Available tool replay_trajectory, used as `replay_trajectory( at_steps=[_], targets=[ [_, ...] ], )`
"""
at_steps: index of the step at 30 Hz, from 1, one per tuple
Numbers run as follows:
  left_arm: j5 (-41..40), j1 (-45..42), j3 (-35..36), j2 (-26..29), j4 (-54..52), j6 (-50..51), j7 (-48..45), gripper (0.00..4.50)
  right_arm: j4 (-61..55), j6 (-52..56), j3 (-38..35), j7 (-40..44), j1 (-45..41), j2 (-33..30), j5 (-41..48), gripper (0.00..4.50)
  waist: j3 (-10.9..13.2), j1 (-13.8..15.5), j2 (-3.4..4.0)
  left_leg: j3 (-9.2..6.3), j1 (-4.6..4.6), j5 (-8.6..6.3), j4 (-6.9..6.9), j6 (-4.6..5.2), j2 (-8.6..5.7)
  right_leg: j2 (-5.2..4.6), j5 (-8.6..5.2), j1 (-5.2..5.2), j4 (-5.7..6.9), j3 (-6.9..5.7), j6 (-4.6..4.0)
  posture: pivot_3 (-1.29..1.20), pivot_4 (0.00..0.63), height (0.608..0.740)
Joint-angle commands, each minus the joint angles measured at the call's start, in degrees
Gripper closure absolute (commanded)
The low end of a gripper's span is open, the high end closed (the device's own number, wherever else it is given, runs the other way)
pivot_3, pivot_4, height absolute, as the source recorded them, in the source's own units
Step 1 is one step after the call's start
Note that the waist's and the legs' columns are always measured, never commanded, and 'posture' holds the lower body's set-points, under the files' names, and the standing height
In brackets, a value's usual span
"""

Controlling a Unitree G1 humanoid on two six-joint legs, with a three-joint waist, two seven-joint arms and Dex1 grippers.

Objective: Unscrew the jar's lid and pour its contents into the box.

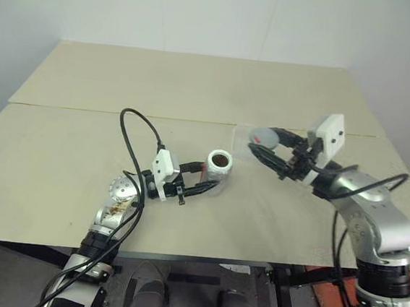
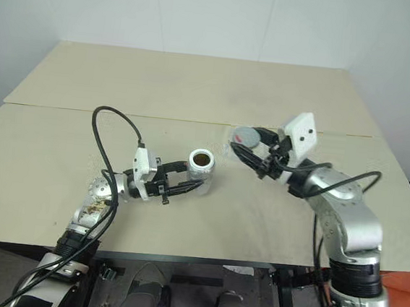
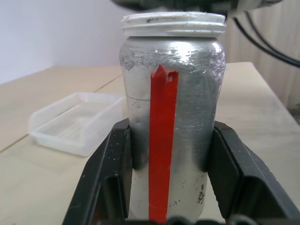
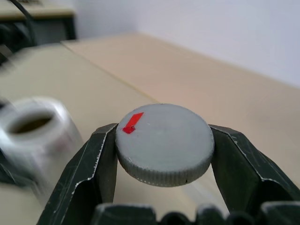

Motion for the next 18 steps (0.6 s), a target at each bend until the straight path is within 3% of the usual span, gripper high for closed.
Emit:
replay_trajectory(
  at_steps=[1, 6, 13, 18],
  targets=[
    [-1.5, -0.7, 1.3, 0.6, -3.1, 0.4, 0.7, 2.58, -1.4, 5.4, 2.5, -1.2, 2.5, -5.5, -4.9, 1.72, 0.0, -0.1, 0.0, 0.01, 0.0, 0.0, 0.0, 0.0, 0.0, 0.0, 0.0, 0.0, 0.0, 0.0, 0.0, 0.0, 0.15, 0.74],
    [-2.0, -1.2, 1.7, 1.0, -3.1, 0.6, 0.3, 2.58, -2.2, 10.4, 8.5, -3.6, 8.1, -8.9, -11.0, 1.72, 0.0, -0.2, 0.0, 0.12, 0.02, 0.0, 0.0, 0.0, 0.01, 0.01, 0.0, 0.02, 0.0, 0.0, 0.0, 0.0, 0.15, 0.74],
    [-1.7, -2.0, 1.7, 1.4, -2.9, 3.0, 1.5, 2.58, -2.6, 18.0, 8.2, -3.4, 10.0, -8.3, -10.0, 1.72, 0.0, -0.3, 0.0, 0.08, 0.06, 0.0, 0.0, 0.0, 0.02, 0.05, -0.01, 0.01, 0.01, 0.09, 0.0, 0.0, 0.15, 0.74],
    [1.1, -2.7, 1.6, 0.9, -0.6, 0.7, 4.4, 2.58, -5.2, 22.0, 5.9, -1.3, 10.5, -8.9, -6.8, 0.07, 0.0, 0.0, 0.0, 0.04, 0.04, 0.0, 0.0, 0.0, -0.01, 0.02, -0.01, 0.02, -0.03, 0.09, 0.0, 0.0, 0.15, 0.74]
  ],
)
